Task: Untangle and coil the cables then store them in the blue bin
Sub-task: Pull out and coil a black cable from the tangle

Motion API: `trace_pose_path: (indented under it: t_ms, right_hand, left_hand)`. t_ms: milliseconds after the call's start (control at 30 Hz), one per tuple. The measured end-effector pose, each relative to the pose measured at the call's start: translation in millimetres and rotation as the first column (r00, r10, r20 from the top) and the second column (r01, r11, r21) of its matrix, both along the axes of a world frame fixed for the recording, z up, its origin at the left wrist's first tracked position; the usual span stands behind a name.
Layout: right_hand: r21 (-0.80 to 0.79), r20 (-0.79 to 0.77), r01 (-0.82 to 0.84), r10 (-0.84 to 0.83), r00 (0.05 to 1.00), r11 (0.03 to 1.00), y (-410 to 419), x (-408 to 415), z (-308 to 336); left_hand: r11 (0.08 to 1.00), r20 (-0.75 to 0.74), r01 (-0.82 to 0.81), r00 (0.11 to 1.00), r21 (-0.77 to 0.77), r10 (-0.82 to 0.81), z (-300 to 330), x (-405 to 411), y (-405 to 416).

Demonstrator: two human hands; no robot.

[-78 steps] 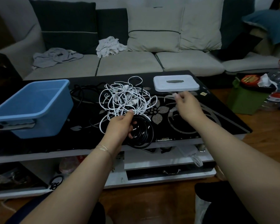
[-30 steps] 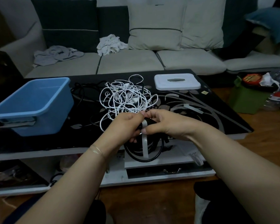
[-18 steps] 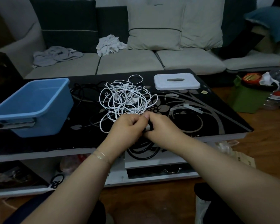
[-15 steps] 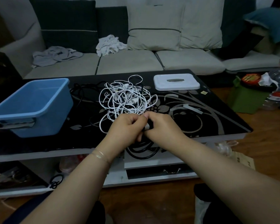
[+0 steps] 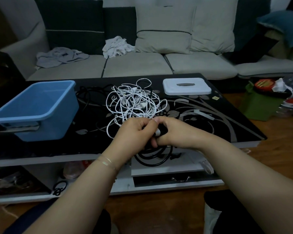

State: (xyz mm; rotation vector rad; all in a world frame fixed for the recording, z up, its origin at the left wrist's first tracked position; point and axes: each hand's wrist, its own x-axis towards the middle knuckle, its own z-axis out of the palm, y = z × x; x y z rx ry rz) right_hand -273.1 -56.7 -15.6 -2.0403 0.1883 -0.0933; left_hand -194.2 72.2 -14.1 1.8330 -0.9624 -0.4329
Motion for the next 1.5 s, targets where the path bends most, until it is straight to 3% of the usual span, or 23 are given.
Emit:
trace_pose_path:
  t_ms: [134, 234, 334, 401, 501, 634, 801, 1002, 1102, 1235, 1402, 1503]
  right_hand:
    - [0.032, -0.072, -0.117, 0.119, 0.99, 0.993, -9.4, -5.7, 2.5]
    - [0.252, -0.134, -0.258, 0.297, 0.945, 0.933, -24.1, -12.6, 6.1]
    - [0.558, -0.085, -0.092, 0.167, 0.982, 0.825, -30.3, -8.7, 0.2]
    - [0.581, -0.068, -0.04, 0.097, 0.993, 0.813, -30.5, -2.9, -8.6]
    - [0.447, -0.072, 0.011, 0.024, 0.997, 0.894, -24.7, 2.7, -15.9]
    - [0.083, 0.155, 0.09, -0.102, 0.983, 0.993, -16.0, 9.6, -21.7]
    - [0.034, 0.205, 0.153, -0.157, 0.966, 0.988, -11.9, 9.3, -19.3]
    - [0.151, 0.204, 0.172, -0.201, 0.958, 0.973, -11.5, 12.4, -23.4]
    - [0.178, 0.219, 0.189, -0.226, 0.949, 0.966, -7.1, 13.9, -22.8]
    - [0.147, 0.21, 0.267, -0.294, 0.933, 0.952, -5.0, 15.9, -26.7]
    - [0.246, 0.292, 0.313, -0.378, 0.879, 0.917, 2.6, 21.3, -24.7]
    - [0.253, 0.301, 0.324, -0.392, 0.869, 0.912, 3.7, 22.6, -27.7]
  left_hand:
    - [1.0, 0.033, 0.014, 0.999, 0.013, -0.015, -0.3, 0.1, 2.6]
    - [0.999, 0.154, 0.031, 0.988, 0.009, -0.032, -1.2, 0.3, 6.9]
    - [0.997, 0.419, 0.075, 0.906, -0.031, -0.055, -7.4, 1.7, 9.0]
    - [0.995, 0.604, 0.1, 0.795, -0.025, -0.065, -12.8, 0.6, 8.0]
    - [0.992, 0.732, 0.128, 0.674, 0.017, -0.099, -20.2, -2.1, 5.7]
    - [0.993, 0.829, 0.098, 0.548, 0.065, -0.109, -24.2, 0.4, 4.2]
    - [0.996, 0.894, 0.061, 0.439, 0.069, -0.089, -24.3, -4.8, 5.5]
    - [0.999, 0.796, -0.022, 0.605, -0.032, 0.039, -22.2, -6.7, 5.5]
    - [0.998, 0.736, -0.06, 0.677, 0.012, 0.032, -19.9, -7.0, 6.1]
    - [0.991, 0.451, -0.084, 0.892, 0.102, 0.029, -16.4, -5.2, 4.5]
    - [0.998, 0.283, -0.056, 0.958, 0.018, 0.049, -16.8, -3.1, 3.2]
    - [0.999, 0.265, -0.027, 0.964, -0.024, 0.032, -15.0, -1.4, 2.2]
